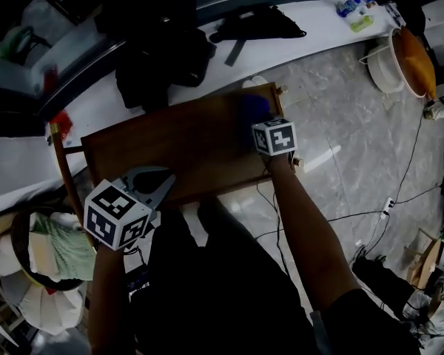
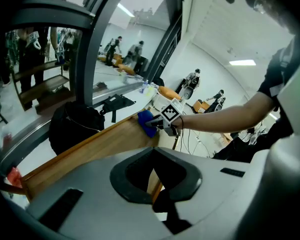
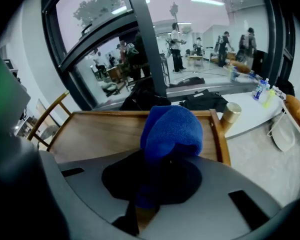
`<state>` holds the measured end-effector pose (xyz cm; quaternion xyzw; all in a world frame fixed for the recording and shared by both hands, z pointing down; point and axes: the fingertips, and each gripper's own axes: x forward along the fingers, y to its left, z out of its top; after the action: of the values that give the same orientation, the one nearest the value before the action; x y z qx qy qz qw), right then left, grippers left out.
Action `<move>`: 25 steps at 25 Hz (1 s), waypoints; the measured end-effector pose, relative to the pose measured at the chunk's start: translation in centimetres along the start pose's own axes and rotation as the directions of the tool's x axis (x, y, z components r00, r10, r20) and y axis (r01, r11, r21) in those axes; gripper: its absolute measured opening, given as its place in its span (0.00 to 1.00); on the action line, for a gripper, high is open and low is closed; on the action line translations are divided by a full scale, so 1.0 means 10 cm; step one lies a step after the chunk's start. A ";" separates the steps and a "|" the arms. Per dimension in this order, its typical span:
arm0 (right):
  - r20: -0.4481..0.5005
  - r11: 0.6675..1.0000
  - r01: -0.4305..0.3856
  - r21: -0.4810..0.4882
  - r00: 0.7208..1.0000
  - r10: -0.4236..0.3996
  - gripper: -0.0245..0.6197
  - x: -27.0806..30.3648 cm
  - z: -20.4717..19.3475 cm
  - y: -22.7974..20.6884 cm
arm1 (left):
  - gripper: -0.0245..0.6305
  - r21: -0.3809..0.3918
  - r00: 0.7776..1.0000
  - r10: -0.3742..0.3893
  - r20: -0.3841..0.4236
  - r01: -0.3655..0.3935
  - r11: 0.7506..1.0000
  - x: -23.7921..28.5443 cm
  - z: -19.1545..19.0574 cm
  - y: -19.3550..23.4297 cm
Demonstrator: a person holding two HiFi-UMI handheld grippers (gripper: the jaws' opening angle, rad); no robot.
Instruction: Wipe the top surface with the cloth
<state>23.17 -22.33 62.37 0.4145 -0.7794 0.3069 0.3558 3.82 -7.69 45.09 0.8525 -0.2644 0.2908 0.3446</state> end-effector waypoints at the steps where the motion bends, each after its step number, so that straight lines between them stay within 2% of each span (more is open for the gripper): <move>1: -0.003 1.000 0.021 0.005 1.000 -0.021 0.13 -0.02 0.01 -0.08 | 0.05 -0.001 1.000 0.003 0.000 -0.003 1.000 -0.02 -0.01 0.00; 10: -0.043 0.978 0.183 0.098 0.983 -0.180 0.13 -0.23 -0.05 -0.51 | 0.05 -0.024 0.999 0.042 0.026 -0.041 0.999 -0.28 -0.18 0.05; 16: 0.010 0.978 0.178 0.111 0.984 -0.180 0.13 -0.32 -0.01 -0.47 | 0.05 -0.055 0.996 0.076 0.048 -0.073 0.996 -0.65 -0.36 0.14; 20: 0.056 0.994 0.108 0.007 0.993 -0.108 0.13 -0.49 -0.01 0.08 | 0.05 -0.093 0.990 0.123 0.065 -0.117 0.989 -1.09 -0.62 0.38; 22: 0.058 0.998 0.048 -0.047 0.997 -0.045 0.13 -0.46 0.00 0.60 | 0.05 -0.118 0.986 0.150 0.077 -0.141 0.983 -1.31 -0.78 0.52; 25: 0.073 0.990 -0.097 -0.105 0.992 0.105 0.13 -0.33 0.12 1.64 | 0.05 -0.158 0.980 0.179 0.085 -0.164 0.974 -1.62 -1.01 0.69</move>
<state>9.99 -14.17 56.01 0.3677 -0.8273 0.2679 0.3295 -15.05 -0.44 43.10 0.8114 -0.3747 0.2565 0.3680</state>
